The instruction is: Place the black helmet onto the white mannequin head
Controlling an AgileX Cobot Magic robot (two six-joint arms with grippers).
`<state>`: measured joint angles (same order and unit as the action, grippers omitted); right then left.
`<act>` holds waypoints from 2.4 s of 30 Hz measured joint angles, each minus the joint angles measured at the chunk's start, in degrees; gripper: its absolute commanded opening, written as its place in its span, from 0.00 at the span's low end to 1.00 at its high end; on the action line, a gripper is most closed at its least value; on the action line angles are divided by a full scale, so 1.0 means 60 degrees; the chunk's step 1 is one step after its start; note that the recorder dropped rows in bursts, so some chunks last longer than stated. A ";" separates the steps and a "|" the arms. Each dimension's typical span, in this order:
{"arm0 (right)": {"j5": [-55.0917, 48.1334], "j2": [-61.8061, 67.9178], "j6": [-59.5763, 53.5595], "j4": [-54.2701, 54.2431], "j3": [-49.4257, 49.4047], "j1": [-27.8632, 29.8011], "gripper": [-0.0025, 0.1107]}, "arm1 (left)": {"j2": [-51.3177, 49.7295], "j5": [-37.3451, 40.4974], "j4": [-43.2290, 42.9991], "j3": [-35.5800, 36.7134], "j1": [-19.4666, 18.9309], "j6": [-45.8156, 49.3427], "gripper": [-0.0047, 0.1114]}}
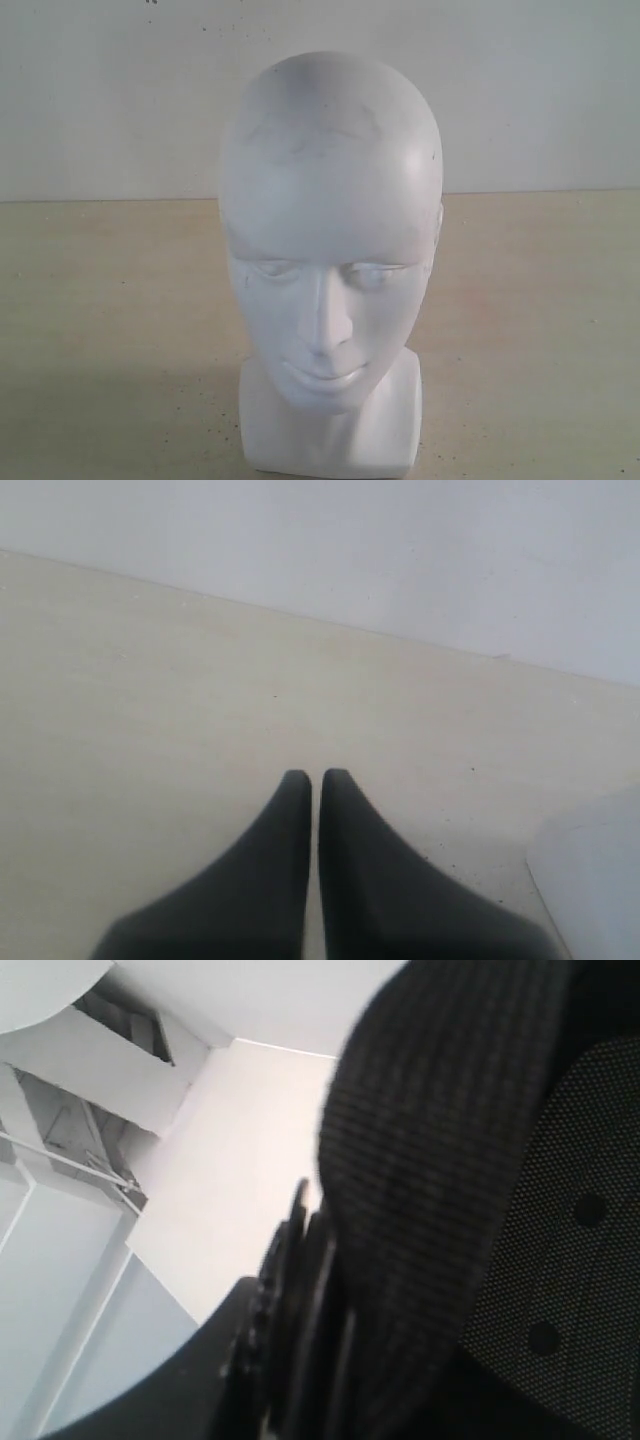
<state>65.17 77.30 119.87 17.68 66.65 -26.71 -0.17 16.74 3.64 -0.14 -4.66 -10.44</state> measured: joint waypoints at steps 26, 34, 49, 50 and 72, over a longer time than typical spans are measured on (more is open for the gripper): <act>0.0185 -0.0229 0.0088 -0.0097 -0.0505 0.0667 0.02 | 0.0000 0.0000 0.0000 0.0000 0.0000 0.0000 0.08; -0.0293 -0.0272 0.0088 -0.0015 -0.1297 0.0667 0.02 | 0.0000 0.0000 0.0000 0.0000 0.0000 0.0000 0.08; 0.0042 -0.0481 0.0110 0.0512 -0.1925 0.0237 0.02 | 0.0000 0.0000 0.0000 0.0000 0.0000 0.0000 0.08; 0.0025 -0.0481 0.0110 0.0512 -0.2054 0.0218 0.02 | 0.0000 0.0000 0.0000 0.0000 0.0000 0.0000 0.08; 0.0595 -0.0479 -0.0944 -0.0699 -0.3629 -0.0312 0.02 | 0.0000 0.0000 0.0000 0.0000 0.0000 0.0000 0.08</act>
<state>68.75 74.43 114.20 13.49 44.88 -28.58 -0.17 16.74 3.64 -0.14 -4.66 -10.44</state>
